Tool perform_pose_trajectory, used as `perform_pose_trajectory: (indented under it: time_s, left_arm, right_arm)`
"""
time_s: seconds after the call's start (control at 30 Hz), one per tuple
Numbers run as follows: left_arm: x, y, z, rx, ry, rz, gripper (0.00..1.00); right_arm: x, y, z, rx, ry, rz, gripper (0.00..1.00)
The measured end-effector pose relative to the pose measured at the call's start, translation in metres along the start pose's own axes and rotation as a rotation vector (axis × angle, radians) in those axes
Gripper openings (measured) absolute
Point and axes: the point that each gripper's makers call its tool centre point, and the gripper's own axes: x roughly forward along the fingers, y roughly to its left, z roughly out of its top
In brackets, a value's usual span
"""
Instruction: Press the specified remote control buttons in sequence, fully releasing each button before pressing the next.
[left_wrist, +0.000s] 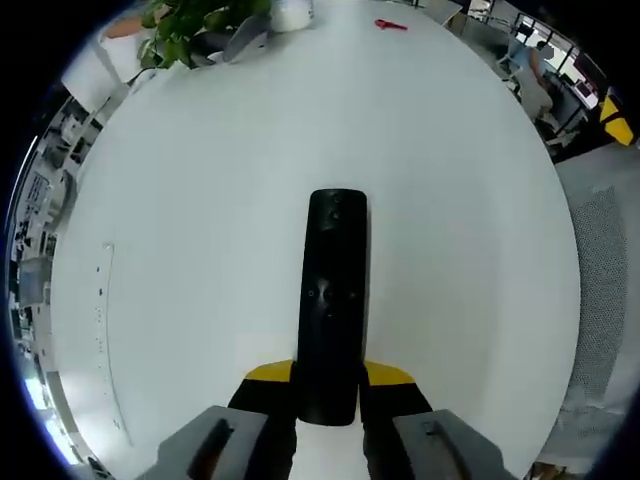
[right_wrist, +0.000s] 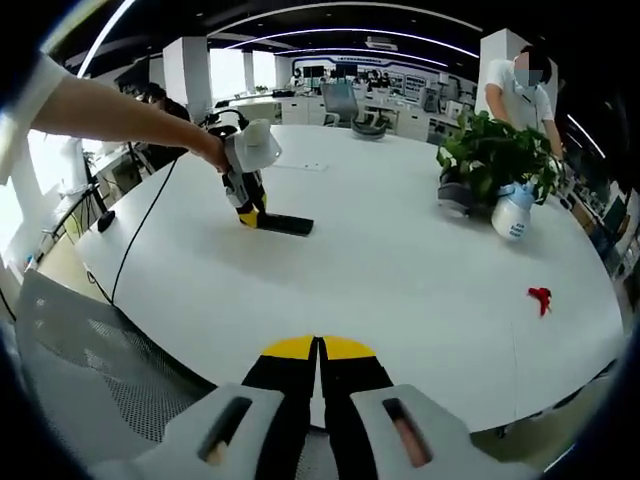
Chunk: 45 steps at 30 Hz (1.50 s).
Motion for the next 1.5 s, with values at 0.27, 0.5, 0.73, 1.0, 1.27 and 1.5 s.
perform_pose_trajectory:
  time_s: [0.27,0.5,0.73,1.0,1.27,1.5]
  left_arm:
    - [0.0,-0.007,-0.002,-0.006,0.037,0.001,0.23]
    - [-0.001,-0.017,-0.005,0.003,0.067,0.001,0.23]
    - [-0.001,-0.022,-0.007,-0.021,0.05,0.002,0.23]
    - [-0.002,-0.034,-0.008,-0.038,0.046,0.008,0.23]
    - [-0.002,-0.048,-0.009,-0.031,0.058,0.01,0.23]
    - [-0.003,-0.059,-0.011,-0.032,0.053,0.01,0.23]
  right_arm:
    - [0.0,0.001,0.001,-0.003,-0.009,0.004,0.0]
    - [-0.001,0.001,0.003,-0.001,-0.018,0.003,0.0]
    - [-0.002,0.001,0.004,-0.01,-0.024,-0.001,0.0]
    - [-0.001,0.005,0.004,-0.033,-0.024,0.013,0.0]
    - [-0.001,0.007,0.005,-0.049,-0.024,0.021,0.0]
    - [-0.001,0.009,0.005,-0.069,-0.022,0.02,0.0]
